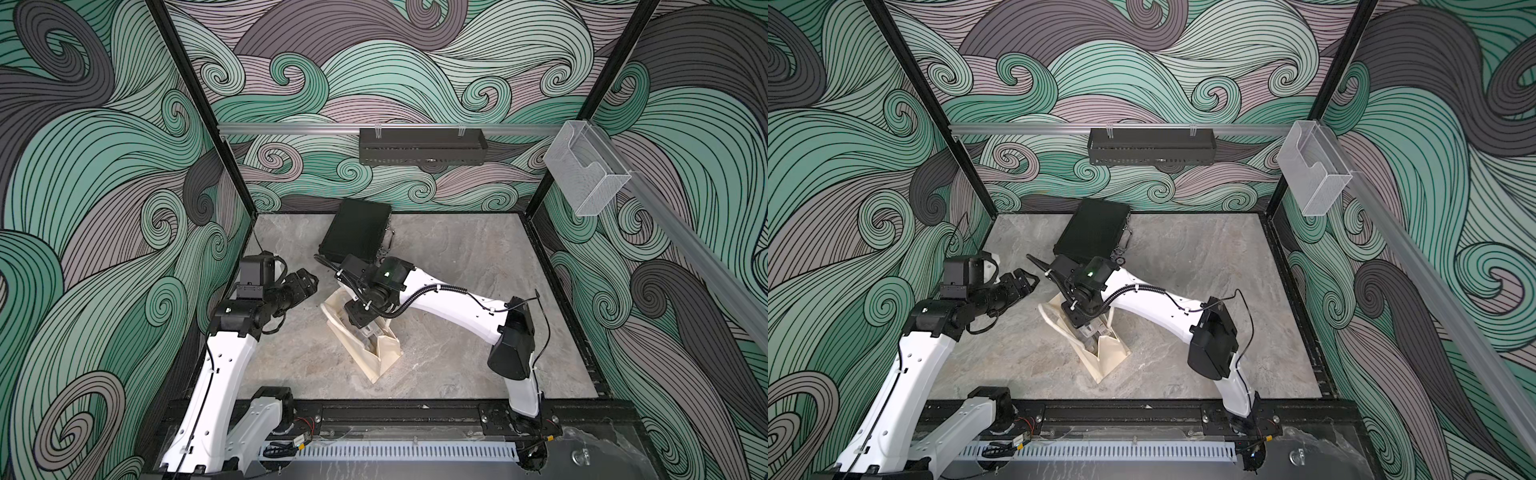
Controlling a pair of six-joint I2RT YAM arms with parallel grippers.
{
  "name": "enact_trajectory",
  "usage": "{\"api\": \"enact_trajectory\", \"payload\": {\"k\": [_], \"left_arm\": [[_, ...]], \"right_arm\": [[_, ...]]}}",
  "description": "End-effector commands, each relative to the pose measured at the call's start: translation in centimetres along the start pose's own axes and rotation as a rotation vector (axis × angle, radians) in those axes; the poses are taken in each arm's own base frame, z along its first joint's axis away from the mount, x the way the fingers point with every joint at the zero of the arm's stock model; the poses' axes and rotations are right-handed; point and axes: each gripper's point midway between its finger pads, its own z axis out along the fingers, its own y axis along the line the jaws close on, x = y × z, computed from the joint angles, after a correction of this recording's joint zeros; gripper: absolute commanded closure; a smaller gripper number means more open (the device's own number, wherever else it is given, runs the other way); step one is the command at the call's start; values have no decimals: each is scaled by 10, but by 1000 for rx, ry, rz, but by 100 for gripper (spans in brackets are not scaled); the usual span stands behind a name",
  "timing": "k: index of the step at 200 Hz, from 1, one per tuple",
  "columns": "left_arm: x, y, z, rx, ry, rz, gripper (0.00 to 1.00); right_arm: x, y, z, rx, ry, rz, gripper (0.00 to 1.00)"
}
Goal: Put the compass set into the canvas bag
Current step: Place the compass set in the canvas bag.
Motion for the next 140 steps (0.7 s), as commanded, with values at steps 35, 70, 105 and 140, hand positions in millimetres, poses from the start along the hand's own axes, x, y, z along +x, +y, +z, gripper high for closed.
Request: {"api": "enact_trajectory", "payload": {"k": [35,70,105,140], "left_arm": [[7,-13,-17,60,14,-31,17],[14,-27,-21,103,50,-49,18],[27,-42,-25,123,107,-16,20],[48,-53,-23,109,189,32,22]], "right_arm": [[2,-8,13,43,27,47,50],[-15,-11,-20,65,-83,1,32],[-24,-9,-55,51,-167,-28,24],[-40,-14,-102,71,-297,-70,21]]}}
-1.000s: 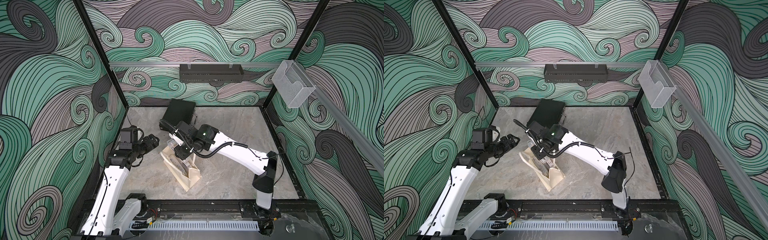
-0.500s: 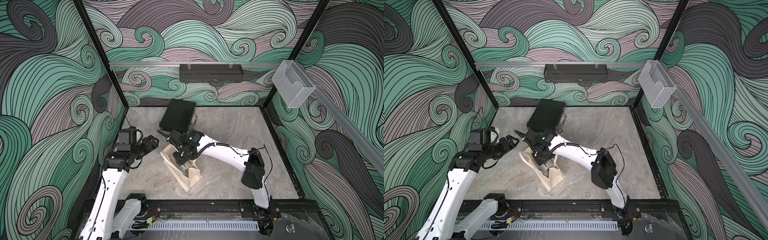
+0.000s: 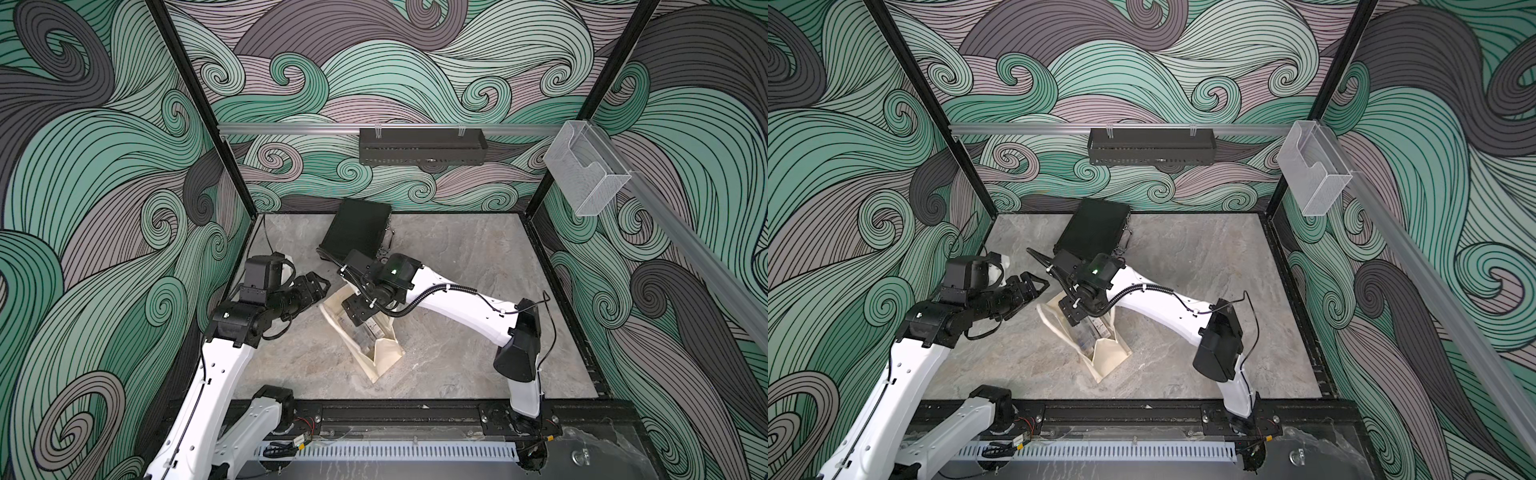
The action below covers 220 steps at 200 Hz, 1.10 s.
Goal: Put the compass set into the canvas bag
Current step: Place the compass set in the canvas bag, then move the canvas bag to the center of the board.
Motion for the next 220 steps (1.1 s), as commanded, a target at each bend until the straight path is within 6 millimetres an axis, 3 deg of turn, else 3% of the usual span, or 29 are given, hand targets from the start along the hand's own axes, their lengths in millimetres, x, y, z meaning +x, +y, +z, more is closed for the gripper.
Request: {"api": "enact_trajectory", "payload": {"k": [1,30,52,65,81,107,158,177,220], "left_arm": [[15,-6,0,-20,66,3,22],[30,0,1,-73,130,14,22],[23,8,-3,-112,77,26,22],[18,8,-8,-126,49,36,22],[16,5,-13,-121,45,44,22],[28,-3,-4,-78,118,21,22],[56,-15,19,-31,225,-4,27],[55,-26,29,13,219,-6,37],[40,-47,45,79,193,11,75]], "right_arm": [[-27,-11,-54,37,-157,-37,21],[-37,-33,-76,73,-219,-17,18],[-35,-44,-60,37,-174,28,19],[-34,-42,-54,18,-155,34,20],[-39,-37,-63,-11,-190,26,21],[-47,-42,-76,1,-264,5,20],[-36,-96,-79,62,-250,152,20],[-28,-110,-77,42,-228,218,20],[-17,-106,-55,3,-158,214,21]]}}
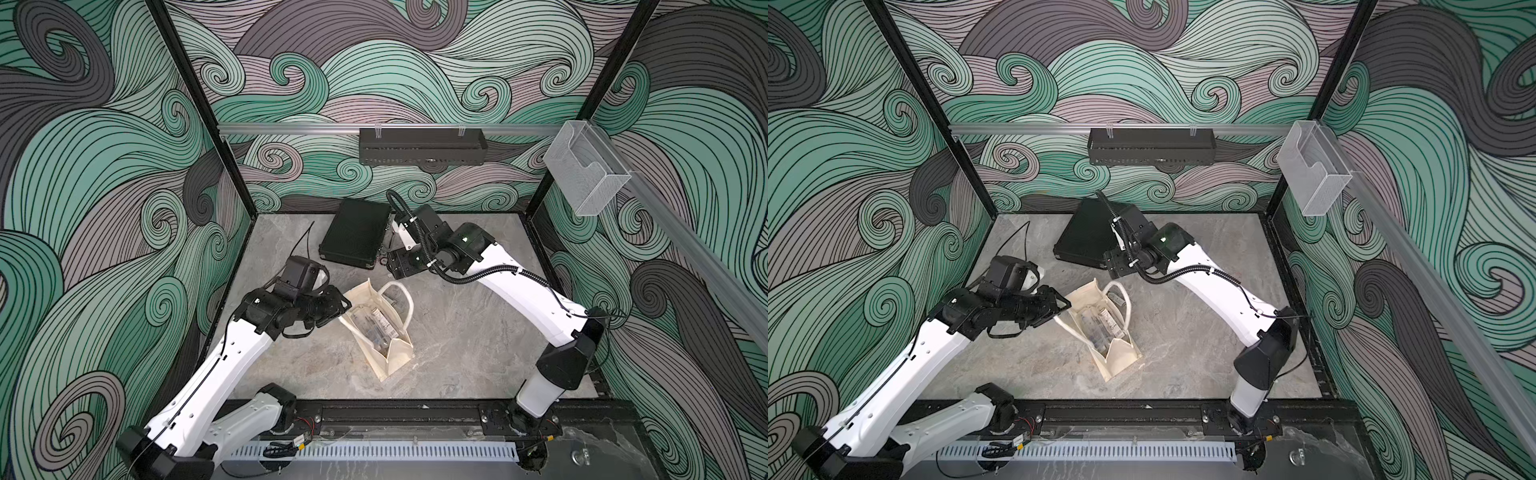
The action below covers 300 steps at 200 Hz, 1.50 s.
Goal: Put the compass set into the canvas bag
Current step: Move the canvas bag to the center of the board, then pick up the compass set at the center of the board.
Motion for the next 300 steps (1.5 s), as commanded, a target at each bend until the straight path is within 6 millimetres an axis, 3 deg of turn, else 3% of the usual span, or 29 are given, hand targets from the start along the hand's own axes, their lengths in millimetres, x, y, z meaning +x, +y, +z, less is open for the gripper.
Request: {"api": "enact_trajectory", "payload": {"k": [1,31,67,118,211,262,300], "left_arm": [[-16,-25,1,89,-46,30,75],[-44,-28,-11,81,-206,72,100],[-70,-12,-32,32,-312,76,100],[-100,21,-31,-8,-327,38,100],[-129,50,-30,-10,-250,24,100],[-123,45,-44,-3,-274,40,56],[-116,54,-67,-79,-348,42,47]], "right_arm": [[10,13,9,-46,43,4,21],[6,2,16,-30,47,16,21],[2,-23,19,6,42,28,19],[7,-57,45,100,91,-1,17],[81,-37,140,-4,388,-128,17],[107,-31,175,10,508,-156,19],[116,-32,191,23,547,-163,21]]}}
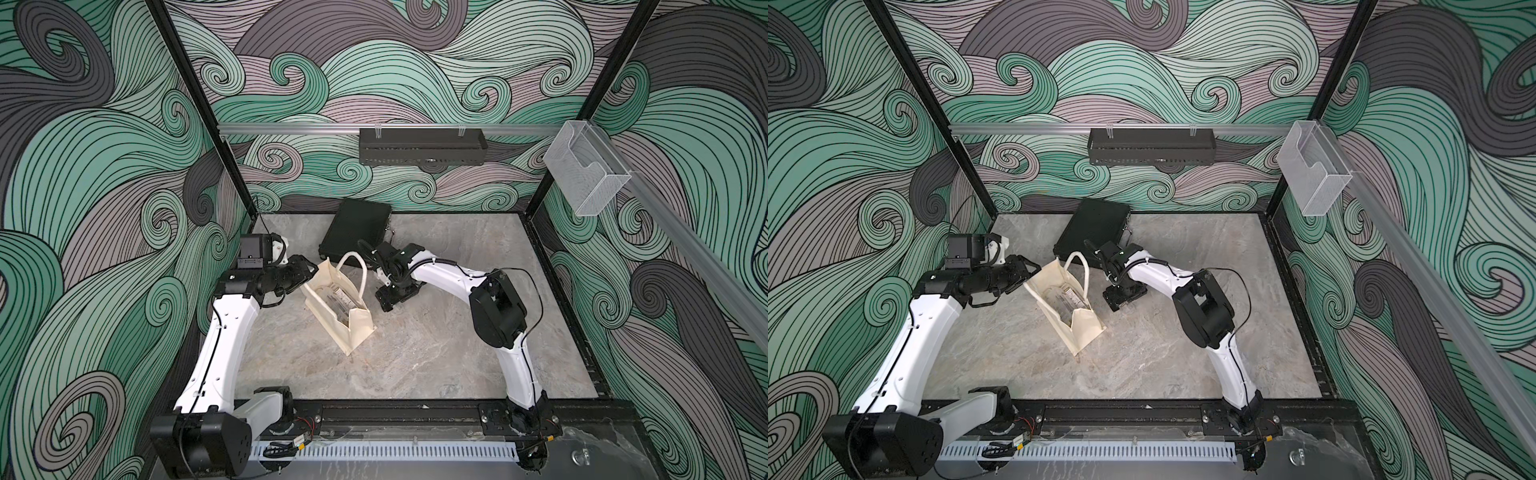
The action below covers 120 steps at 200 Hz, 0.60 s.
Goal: Put the compass set into the canvas bag
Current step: Pick up the compass set at the center of the board.
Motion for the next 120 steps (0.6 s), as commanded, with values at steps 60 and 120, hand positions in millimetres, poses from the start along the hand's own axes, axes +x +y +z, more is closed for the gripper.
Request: {"api": "enact_trajectory", "payload": {"k": [60,120], "left_arm": [[-5,11,-45,-102,-146,5,44],[1,15,-48,-108,-147,-4,43]], "right_arm": [[-4,-11,24,64,86,-7,25],[-3,-14,35,85,145,2,33]]}}
